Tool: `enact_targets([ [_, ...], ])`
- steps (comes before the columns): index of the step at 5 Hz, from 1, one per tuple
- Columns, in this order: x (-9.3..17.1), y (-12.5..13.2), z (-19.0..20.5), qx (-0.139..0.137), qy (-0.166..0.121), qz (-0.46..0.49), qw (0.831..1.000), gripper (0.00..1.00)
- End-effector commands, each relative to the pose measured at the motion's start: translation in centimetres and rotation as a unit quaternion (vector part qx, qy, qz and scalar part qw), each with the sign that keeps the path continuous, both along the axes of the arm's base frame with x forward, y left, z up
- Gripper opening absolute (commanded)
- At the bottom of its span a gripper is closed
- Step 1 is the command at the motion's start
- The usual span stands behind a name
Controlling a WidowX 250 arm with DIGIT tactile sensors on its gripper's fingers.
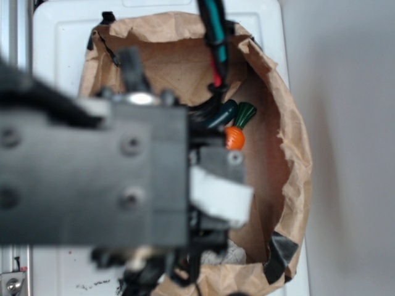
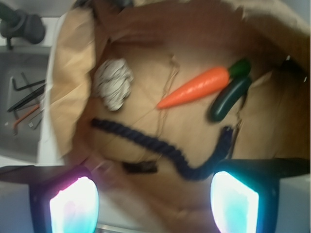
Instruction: Grab the blue rope.
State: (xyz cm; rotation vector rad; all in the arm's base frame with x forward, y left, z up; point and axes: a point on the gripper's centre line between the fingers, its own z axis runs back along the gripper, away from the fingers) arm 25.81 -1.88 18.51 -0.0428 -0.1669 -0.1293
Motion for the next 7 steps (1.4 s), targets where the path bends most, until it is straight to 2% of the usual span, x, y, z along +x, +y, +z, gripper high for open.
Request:
enact_targets([
  [1, 3.0, 1.6, -0.8, 0.007, -0.044, -0.024, 0.999, 1.0],
  [5, 3.0, 1.6, -0.8, 0.007, -0.044, -0.024, 0.999, 1.0],
  [6, 2.7, 1.6, -3.6, 0.056, -0.047, -0.15, 0.986, 1.0],
  [7, 2.2, 0.9, -3.9, 0.108, -0.09, -0.269, 0.953, 1.0],
])
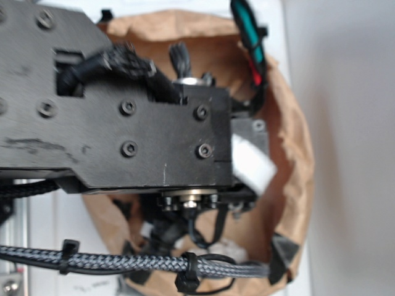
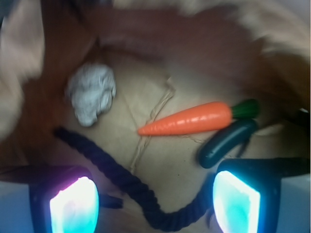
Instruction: Grab the blue rope.
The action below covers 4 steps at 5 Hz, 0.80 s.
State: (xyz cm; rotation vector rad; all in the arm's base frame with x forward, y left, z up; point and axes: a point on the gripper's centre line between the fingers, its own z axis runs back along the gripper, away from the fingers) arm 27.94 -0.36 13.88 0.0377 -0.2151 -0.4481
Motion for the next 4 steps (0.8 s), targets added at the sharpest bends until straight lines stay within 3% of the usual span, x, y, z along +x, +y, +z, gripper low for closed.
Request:
enact_targets([
  [1, 0.2, -0.4, 0.5, 0.064, -0.084, -0.22, 0.97, 1.0],
  [4, 2.9, 0.5, -2.3, 0.08, -0.061, -0.245, 0.964, 1.0],
])
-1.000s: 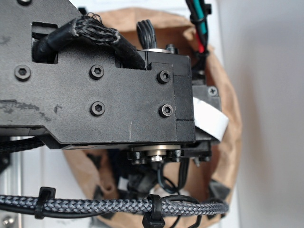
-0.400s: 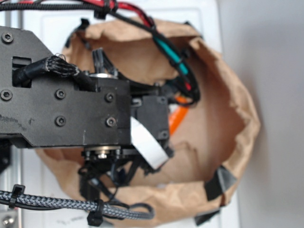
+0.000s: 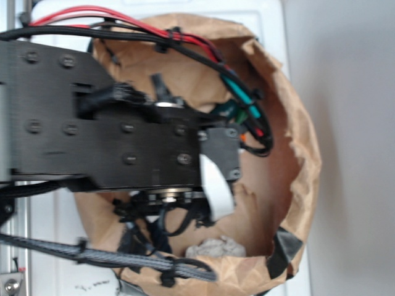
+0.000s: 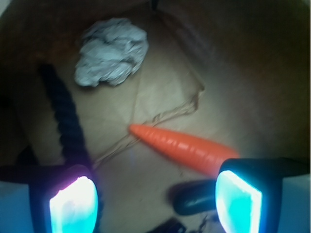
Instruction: Grab the blue rope.
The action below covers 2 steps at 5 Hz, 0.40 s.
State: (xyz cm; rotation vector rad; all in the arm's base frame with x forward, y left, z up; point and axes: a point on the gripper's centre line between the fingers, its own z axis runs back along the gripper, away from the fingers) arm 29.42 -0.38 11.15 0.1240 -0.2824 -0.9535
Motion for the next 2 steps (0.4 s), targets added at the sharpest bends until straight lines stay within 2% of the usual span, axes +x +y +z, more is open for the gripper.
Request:
enact_targets([
  [1, 0.3, -0.1, -1.4, 0.037, -0.021, -0.039, 0.998, 1.0],
  [2, -0.8, 0.2, -1.7, 0.031, -0.003, -0.08, 0.996, 1.0],
])
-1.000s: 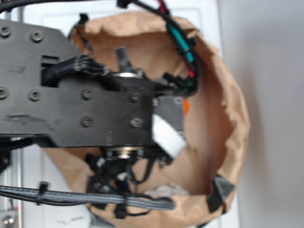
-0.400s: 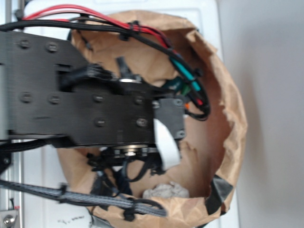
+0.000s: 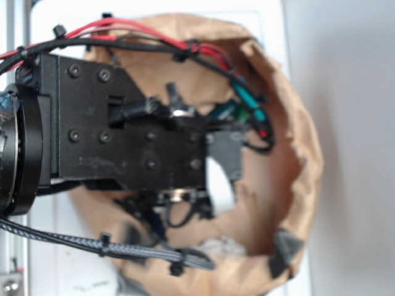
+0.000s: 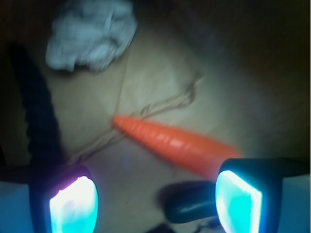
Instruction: Grab the blue rope.
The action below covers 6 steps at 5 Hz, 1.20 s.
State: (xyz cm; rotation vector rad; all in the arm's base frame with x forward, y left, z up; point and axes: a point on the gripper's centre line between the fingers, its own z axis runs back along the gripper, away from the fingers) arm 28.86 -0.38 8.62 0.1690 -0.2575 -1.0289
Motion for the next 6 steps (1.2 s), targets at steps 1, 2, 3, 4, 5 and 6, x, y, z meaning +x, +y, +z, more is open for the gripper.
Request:
enact_targets([
  [1, -1.0, 0.1, 0.9, -0.021, 0.036, -0.075, 0.996, 1.0],
  [2, -1.5, -0.8, 0.0, -0.024, 0.048, -0.101, 0.993, 1.0],
  [3, -2.5, -2.8, -1.6, -0.023, 0.052, -0.121, 0.991, 1.0],
  [4, -3.7, -3.7, -2.9, -0.015, 0.05, -0.138, 0.989, 1.0],
  [5, -3.6, -4.4, -4.0, -0.013, 0.048, -0.129, 0.99, 1.0],
  [6, -3.2, -5.0, -5.1, -0.025, 0.039, -0.119, 0.992, 1.0],
])
